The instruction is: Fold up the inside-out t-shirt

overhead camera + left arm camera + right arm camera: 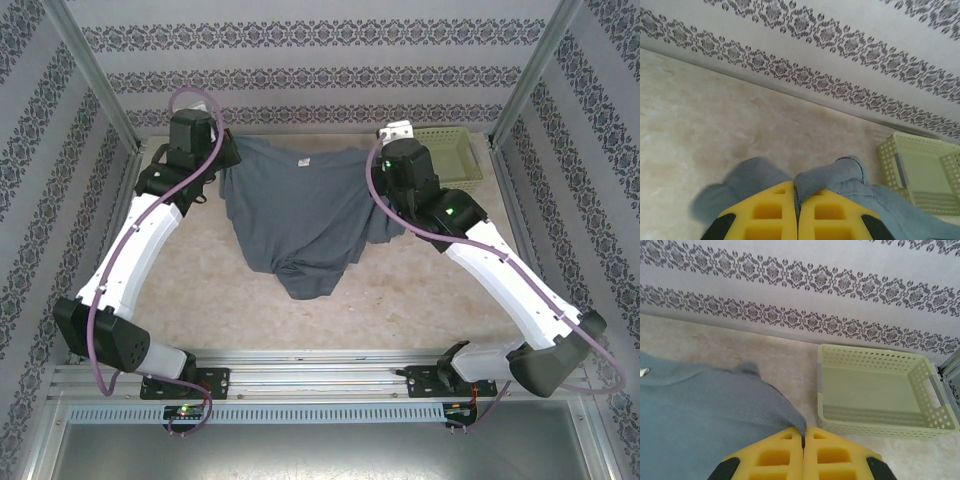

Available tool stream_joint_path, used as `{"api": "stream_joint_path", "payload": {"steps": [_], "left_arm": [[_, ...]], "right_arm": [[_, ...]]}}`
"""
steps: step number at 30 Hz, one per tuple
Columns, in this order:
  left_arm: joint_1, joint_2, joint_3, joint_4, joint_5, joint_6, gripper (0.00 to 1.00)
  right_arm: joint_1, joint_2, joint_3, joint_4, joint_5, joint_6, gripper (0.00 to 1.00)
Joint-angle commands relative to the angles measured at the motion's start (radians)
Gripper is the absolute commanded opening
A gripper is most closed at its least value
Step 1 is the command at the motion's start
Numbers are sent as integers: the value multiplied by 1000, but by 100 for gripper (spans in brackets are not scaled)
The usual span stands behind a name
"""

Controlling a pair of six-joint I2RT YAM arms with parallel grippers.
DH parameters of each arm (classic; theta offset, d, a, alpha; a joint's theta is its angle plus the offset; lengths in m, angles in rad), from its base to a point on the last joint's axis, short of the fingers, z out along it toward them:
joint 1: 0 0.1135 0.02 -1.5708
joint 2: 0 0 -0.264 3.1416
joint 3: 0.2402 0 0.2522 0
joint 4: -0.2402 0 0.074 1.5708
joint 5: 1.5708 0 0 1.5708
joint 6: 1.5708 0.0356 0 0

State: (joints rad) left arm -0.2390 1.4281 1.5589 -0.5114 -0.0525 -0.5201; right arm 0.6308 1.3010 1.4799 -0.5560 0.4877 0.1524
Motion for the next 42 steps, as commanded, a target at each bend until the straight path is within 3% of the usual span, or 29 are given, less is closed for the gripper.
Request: {"api": "stream_joint_path", "payload": {"steps": [1,6,13,18,24,29,36,42], "left_arm": [[12,-190,90,95,-1,26,0],[12,-359,59,206,-20,67,0],[12,-510,80,330,58,80,0],[13,-514,167,351,92,104,0],[12,-385,261,298,50,169,0],[12,-247,249,237,-53,219,0],[13,11,184,214,-260,306,0],[49,356,230,177,-263,281,0]], "right_arm": [[5,-104,109,27,-11,-8,0],[33,-194,188,59,-172,26,0],[169,-233,359,53,-195,-30,0],[191,-226,472,52,-231,-51,0],[190,-125,599,28,-66,-167,0],[165,-12,608,44,36,-259,0],[-57,173,443,51,-73,-102,0],[-174,456,366,119,-175,-16,0]]}}
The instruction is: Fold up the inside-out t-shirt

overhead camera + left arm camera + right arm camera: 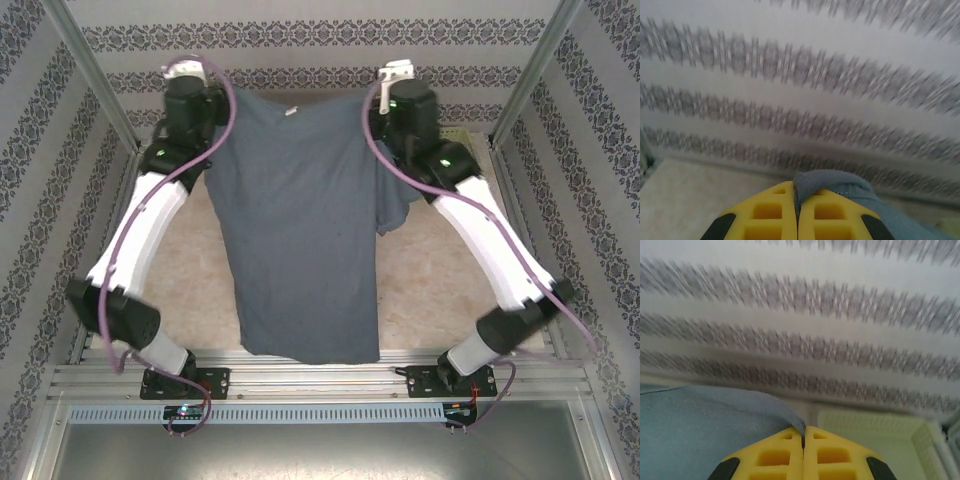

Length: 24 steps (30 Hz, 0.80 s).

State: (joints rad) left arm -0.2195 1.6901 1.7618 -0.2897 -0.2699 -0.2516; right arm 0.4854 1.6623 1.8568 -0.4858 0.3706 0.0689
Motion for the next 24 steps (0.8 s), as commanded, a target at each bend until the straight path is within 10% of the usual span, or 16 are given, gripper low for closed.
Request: {"api": "stream_joint_path", "payload": {"steps": [1,14,21,24], "left_arm": [[39,156,44,-52,-39,-4,0],[147,612,273,-15,-11,-44,0],[179,703,432,-72,-11,-37,0],[190,737,531,-149,64,-27,10]], "right_arm": [[-39,170,12,53,-69,72,0],[-95,886,769,-188,-117,112,0],[-126,965,856,-129,-176,167,0],[-135,968,860,-108,-200,163,24]]}}
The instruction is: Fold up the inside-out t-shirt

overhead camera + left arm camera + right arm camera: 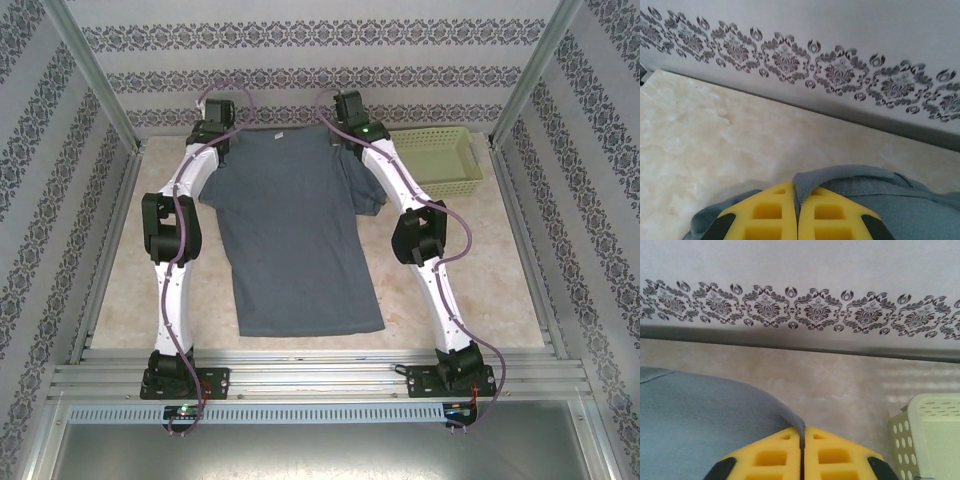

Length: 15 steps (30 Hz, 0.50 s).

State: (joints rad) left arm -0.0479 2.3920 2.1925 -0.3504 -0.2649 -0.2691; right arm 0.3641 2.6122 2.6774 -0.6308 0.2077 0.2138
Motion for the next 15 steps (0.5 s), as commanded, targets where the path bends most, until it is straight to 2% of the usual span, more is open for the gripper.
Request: {"api": "stream_joint_path", "payload": {"steps": [1,3,5,7,10,15], "left_arm": [[19,39,136,-131,94,-4,20],[17,15,159,-191,134,-22,42],[16,-46,132,-247,158,-85,58],[16,-133,47,-258,193,-151,62],[-1,-290,-173,-196,246,-224,66],[-57,-547,-592,-73,294,-308,67]], "right_arm": [[-17,14,49,27,-46,16,34],[-23,-9,61,-13,-48,16,51],[-27,-58,52,-62,-35,15,61],[-27,-121,15,-112,-24,18,64],[-17,-262,-137,-157,-39,35,66],[25,-592,-646,-49,-55,83,69]]}}
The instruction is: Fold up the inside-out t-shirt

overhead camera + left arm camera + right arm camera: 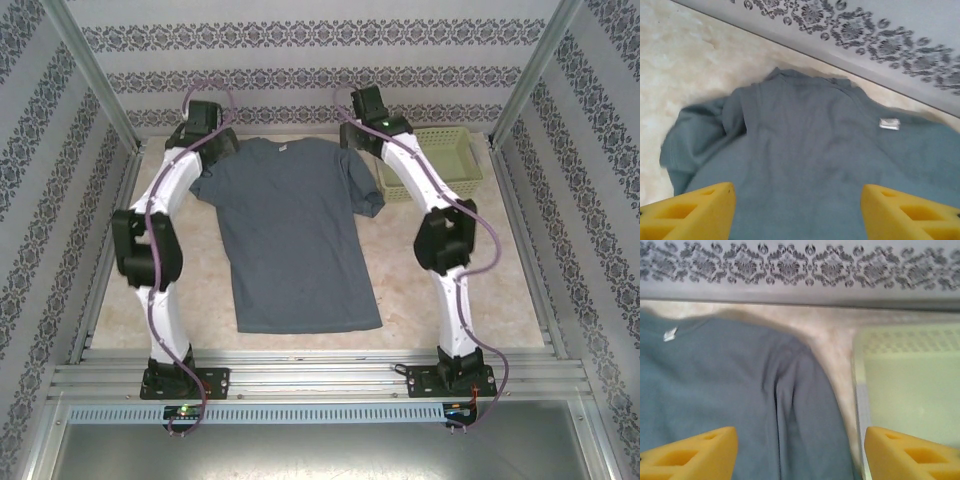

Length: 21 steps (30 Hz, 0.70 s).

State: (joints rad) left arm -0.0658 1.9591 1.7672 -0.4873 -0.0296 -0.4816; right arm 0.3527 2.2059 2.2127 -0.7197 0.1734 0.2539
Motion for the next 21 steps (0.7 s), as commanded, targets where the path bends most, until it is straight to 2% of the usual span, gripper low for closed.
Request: {"api": "stream_joint_path", "payload": {"steps": [1,5,9,12,16,21], "left_arm": [[-56,-177,-281,111,67,-113,67],[-132,-395,-617,221,17,-186,67],[-229,-511,-791,215,51,-177,67],[-284,-546,-902,202,89,-200,67],[-336,-546,-981,188,76,-199,68],[-337,-440,-969,179,78,-177,71]], "right_arm": [[50,-256,-298,71,-34,59,69],[117,-502,-704,144,-37,125,70],[183,-659,-1013,174,-57,247,71],[250,-711,-1178,227,-79,346,71],[301,-698,-1292,286,-105,432,70],[304,-600,-1330,368,-141,469,68]]}}
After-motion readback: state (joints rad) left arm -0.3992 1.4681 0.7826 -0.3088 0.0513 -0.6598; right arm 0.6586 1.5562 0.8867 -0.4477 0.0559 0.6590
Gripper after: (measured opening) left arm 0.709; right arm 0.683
